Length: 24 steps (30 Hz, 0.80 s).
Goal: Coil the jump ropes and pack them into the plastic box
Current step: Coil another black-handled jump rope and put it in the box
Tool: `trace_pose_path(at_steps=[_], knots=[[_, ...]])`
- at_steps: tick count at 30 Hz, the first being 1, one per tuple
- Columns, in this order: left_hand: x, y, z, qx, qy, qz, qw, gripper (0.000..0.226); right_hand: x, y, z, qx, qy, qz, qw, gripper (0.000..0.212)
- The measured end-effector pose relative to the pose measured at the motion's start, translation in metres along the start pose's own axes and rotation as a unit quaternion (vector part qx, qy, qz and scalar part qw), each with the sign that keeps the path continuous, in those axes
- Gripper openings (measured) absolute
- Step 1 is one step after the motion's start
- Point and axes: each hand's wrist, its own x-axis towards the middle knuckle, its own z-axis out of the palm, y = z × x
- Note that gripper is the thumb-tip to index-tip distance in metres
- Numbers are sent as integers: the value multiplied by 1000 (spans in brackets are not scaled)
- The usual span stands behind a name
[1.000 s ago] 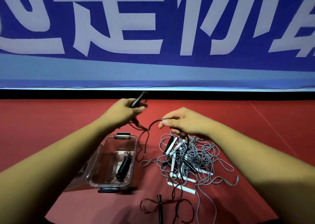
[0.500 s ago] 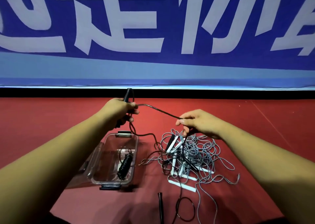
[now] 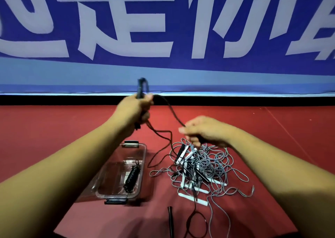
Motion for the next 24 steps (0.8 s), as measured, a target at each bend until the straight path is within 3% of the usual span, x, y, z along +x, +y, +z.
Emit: trace_pose_path(at_steps=[3, 6, 9, 12, 16, 18, 21, 24], knots=[[11, -1, -27, -40, 101, -7, 994, 25, -5, 38, -14, -38, -45, 112, 992, 20], [17, -7, -48, -17, 152, -53, 987, 23, -8, 51, -20, -38, -20, 133, 990, 19], [11, -10, -59, 223, 128, -56, 965, 5, -6, 34, -16, -68, 9, 68, 995, 21], [2, -11, -48, 351, 74, -23, 933, 14, 1, 5, -2, -66, 15, 10, 998, 19], [0, 2, -24, 408, 63, 55, 909, 14, 1, -24, 15, -76, -21, 9, 997, 18], [-2, 5, -16, 394, 63, 60, 915, 19, 1, -30, 20, -88, -17, 25, 996, 21], [-5, 6, -15, 327, 61, -25, 943, 11, 1, -28, 20, -81, 15, 69, 994, 22], [-5, 5, -23, 334, 52, -92, 936, 8, 0, -23, 14, -96, 42, 102, 989, 23]])
